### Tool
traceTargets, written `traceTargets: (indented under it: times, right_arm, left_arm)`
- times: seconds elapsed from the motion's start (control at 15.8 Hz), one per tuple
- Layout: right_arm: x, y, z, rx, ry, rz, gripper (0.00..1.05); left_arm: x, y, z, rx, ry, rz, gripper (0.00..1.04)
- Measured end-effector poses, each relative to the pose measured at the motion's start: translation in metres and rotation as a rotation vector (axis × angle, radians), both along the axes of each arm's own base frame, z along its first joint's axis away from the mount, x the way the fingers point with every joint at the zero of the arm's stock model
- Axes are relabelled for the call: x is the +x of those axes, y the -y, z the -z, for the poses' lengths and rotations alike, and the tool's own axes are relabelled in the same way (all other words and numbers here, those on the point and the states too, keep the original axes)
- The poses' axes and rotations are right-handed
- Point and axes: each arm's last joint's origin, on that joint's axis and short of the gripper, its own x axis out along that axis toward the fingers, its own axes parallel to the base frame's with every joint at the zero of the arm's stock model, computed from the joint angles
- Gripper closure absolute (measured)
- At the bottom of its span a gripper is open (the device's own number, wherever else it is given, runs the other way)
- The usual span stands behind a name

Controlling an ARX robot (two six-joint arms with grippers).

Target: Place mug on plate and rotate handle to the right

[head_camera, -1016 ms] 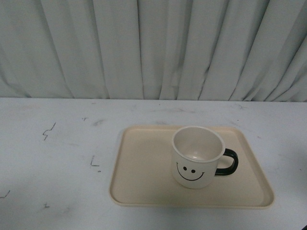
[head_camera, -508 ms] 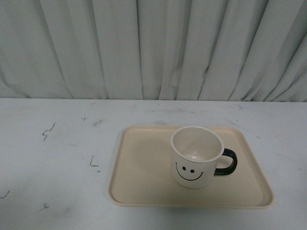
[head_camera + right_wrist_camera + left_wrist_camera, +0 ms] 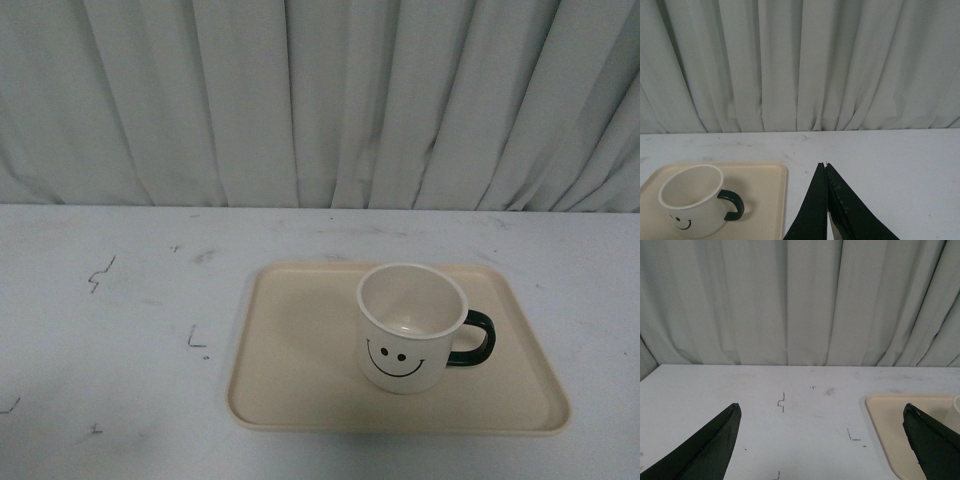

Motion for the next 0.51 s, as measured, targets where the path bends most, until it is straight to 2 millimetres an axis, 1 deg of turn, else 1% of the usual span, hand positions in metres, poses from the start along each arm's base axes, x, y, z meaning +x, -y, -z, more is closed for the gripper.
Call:
traceTargets:
  times: [0.51]
  right_arm:
    - [-0.012, 0.0, 0.0, 0.0, 0.0, 0.0, 1.03]
  left_arm:
    - [0.0, 0.0, 0.0, 0.0, 0.0, 0.0, 0.07]
